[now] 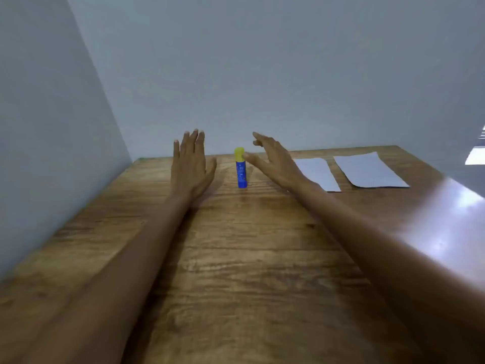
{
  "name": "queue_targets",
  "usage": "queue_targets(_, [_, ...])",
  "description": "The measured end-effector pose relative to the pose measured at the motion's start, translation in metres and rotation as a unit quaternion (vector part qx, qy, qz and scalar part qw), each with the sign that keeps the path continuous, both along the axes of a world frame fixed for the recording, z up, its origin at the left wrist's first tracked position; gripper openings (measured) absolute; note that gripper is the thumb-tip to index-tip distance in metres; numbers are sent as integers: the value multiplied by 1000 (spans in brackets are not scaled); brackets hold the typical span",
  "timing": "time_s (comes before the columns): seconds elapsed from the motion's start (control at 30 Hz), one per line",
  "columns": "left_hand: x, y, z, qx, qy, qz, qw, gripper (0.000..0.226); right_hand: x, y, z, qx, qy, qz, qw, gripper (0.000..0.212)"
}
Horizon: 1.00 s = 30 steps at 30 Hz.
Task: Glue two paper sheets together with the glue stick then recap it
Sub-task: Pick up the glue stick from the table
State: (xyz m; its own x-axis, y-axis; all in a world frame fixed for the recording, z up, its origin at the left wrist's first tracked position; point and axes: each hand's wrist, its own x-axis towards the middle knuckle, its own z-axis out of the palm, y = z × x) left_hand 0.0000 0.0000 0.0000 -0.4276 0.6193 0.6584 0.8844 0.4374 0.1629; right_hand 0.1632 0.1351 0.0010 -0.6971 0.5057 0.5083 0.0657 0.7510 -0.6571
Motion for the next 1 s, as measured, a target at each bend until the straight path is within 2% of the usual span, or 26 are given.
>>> queue_targets(0.1, [24, -16, 4, 18, -13, -2, 1000, 60, 2, -19, 0, 9, -27, -20, 999, 75])
queue_targets(0.23, [56, -29, 6, -25, 3, -25, 999, 60, 0, -42, 2, 52, -85, -66, 993, 42])
queue_targets(0.3, [66, -34, 8, -23, -23, -31, 999, 59, 1, -48, 2, 43, -86, -76, 992, 29])
queue_targets(0.37, [75, -37, 9, -18, -55, -45, 997, 58, 5, -55, 3, 39, -81, -83, 993, 27])
queue_targets(0.4, [79, -40, 9, -16, -80, -53, 995, 57, 8, -59, 4, 37, -73, -84, 993, 26])
queue_targets(0.47, [86, -47, 9, 8, -187, -73, 980, 55, 18, -70, 6, 11, -34, -76, 996, 19])
queue_targets(0.57, [101, -59, 9, 79, -344, -132, 926, 37, 38, -89, 12, -76, 18, -24, 997, 11])
queue_targets(0.67, [130, -80, 10, 147, -416, -204, 874, 25, 64, -115, 19, -96, 20, 16, 995, 11])
queue_targets(0.77, [159, -103, 11, 177, -432, -237, 852, 22, 90, -136, 24, -91, 10, 12, 996, 20])
queue_targets(0.87, [182, -124, 8, 188, -398, -248, 863, 14, 111, -157, 29, -120, -19, 22, 992, 30])
queue_targets(1.0, [208, -147, 3, 167, -368, -203, 892, 25, 129, -181, 43, -86, -18, -36, 995, 39])
